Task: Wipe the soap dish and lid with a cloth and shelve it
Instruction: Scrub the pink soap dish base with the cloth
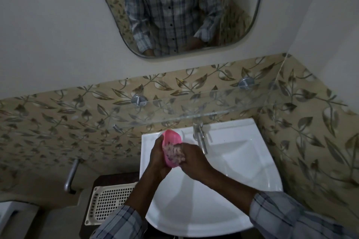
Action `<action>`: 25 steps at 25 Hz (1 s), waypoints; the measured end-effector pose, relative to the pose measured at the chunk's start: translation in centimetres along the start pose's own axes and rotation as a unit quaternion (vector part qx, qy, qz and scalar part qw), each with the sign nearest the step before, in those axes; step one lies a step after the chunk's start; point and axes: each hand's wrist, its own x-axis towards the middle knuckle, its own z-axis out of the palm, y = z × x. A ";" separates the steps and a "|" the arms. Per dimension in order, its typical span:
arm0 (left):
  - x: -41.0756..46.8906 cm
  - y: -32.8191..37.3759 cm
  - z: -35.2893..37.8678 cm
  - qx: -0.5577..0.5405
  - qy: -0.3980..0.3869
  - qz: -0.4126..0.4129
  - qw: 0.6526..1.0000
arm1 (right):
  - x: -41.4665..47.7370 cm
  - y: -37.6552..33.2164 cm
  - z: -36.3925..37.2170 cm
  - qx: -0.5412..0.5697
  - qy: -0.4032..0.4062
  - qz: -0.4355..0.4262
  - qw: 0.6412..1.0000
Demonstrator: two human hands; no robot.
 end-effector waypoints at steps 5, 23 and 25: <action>-1.3 1.9 -0.4 0.068 -0.073 -0.117 0.988 | 1.2 5.0 -5.6 -0.250 -0.073 -0.425 0.867; 0.2 -2.4 2.4 0.298 0.064 0.260 0.916 | -0.1 -1.4 -2.1 0.512 0.075 0.265 0.814; 0.6 -2.6 1.3 0.303 0.045 0.219 0.926 | -0.3 -0.6 -2.0 0.417 0.123 0.256 0.863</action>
